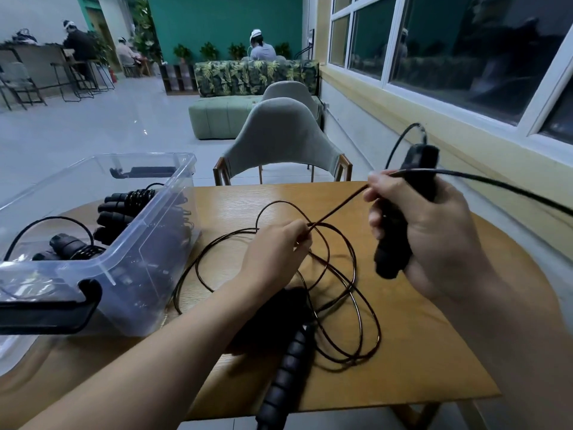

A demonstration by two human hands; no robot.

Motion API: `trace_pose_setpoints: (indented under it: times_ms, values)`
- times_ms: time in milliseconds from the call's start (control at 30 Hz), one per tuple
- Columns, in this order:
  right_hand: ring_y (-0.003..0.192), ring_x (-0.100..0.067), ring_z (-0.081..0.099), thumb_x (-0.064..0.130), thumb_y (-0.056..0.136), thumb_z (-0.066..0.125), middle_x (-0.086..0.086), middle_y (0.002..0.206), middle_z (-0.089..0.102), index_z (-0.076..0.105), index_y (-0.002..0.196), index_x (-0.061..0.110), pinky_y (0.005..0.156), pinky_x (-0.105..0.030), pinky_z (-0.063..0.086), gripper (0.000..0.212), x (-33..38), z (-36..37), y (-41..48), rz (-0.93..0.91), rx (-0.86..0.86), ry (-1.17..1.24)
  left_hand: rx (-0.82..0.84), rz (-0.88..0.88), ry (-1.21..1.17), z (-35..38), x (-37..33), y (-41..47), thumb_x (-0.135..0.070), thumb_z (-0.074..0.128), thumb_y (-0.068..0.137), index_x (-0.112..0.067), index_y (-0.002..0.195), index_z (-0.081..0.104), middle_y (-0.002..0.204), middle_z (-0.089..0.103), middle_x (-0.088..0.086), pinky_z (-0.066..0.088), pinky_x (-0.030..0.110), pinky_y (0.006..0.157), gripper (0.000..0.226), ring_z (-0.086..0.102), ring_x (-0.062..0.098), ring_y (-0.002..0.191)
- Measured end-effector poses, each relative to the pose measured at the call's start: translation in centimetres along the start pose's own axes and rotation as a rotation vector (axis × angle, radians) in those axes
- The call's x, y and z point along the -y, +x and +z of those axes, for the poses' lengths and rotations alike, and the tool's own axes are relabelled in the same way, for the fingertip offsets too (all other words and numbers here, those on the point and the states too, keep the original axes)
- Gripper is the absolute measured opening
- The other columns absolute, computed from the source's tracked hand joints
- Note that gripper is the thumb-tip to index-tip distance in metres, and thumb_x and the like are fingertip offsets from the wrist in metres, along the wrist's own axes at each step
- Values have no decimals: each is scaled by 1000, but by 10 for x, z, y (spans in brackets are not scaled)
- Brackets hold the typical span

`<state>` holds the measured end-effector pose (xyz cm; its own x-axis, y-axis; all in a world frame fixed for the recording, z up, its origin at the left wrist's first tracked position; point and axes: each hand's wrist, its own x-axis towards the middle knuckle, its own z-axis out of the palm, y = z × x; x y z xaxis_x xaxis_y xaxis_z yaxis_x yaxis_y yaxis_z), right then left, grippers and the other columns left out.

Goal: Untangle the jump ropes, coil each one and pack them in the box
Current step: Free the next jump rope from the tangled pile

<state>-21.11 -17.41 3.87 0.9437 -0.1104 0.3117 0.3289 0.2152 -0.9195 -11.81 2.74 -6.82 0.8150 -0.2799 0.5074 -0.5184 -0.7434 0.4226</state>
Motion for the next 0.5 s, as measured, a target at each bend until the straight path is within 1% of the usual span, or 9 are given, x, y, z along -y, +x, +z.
trace_pose_setpoints:
  times_ms: [100, 200, 267, 367, 500]
  values:
    - [66, -17, 60, 17, 98, 72, -6, 86, 69, 67, 92, 12, 58, -29, 49, 9, 4, -10, 7, -6, -71, 40, 8, -25, 4, 1, 3, 1, -32, 63, 94, -26, 92, 62, 87, 69, -10, 55, 41, 70, 7, 65, 18, 81]
    - [65, -18, 59, 19, 98, 74, -8, 90, 71, 67, 95, 12, 57, -28, 49, 10, -2, -14, 15, 6, -138, 73, 8, -24, 6, 2, -1, 2, -31, 64, 96, -24, 91, 62, 86, 69, -10, 53, 42, 68, 9, 62, 18, 80]
    - [65, -17, 60, 21, 97, 76, -8, 93, 73, 68, 99, 11, 58, -29, 50, 13, -8, -15, 17, 21, -151, 64, 10, -26, 11, 2, -5, 2, -29, 66, 98, -23, 92, 62, 86, 68, -10, 53, 42, 68, 9, 62, 18, 80]
    - [66, -17, 63, 20, 94, 79, -7, 92, 74, 70, 107, 7, 59, -29, 52, 21, -23, -14, 16, 63, -121, -17, 8, -11, 5, 0, -13, 3, -28, 65, 99, -23, 93, 59, 87, 66, -10, 53, 43, 67, 10, 60, 19, 80]
    - [69, -25, 65, 10, 91, 82, -10, 81, 71, 72, 107, 5, 59, -34, 51, 19, -47, -2, 11, 108, -27, -139, -42, 94, -9, -7, -30, 1, -26, 63, 100, -20, 93, 59, 86, 62, -8, 51, 45, 66, 10, 56, 19, 78]
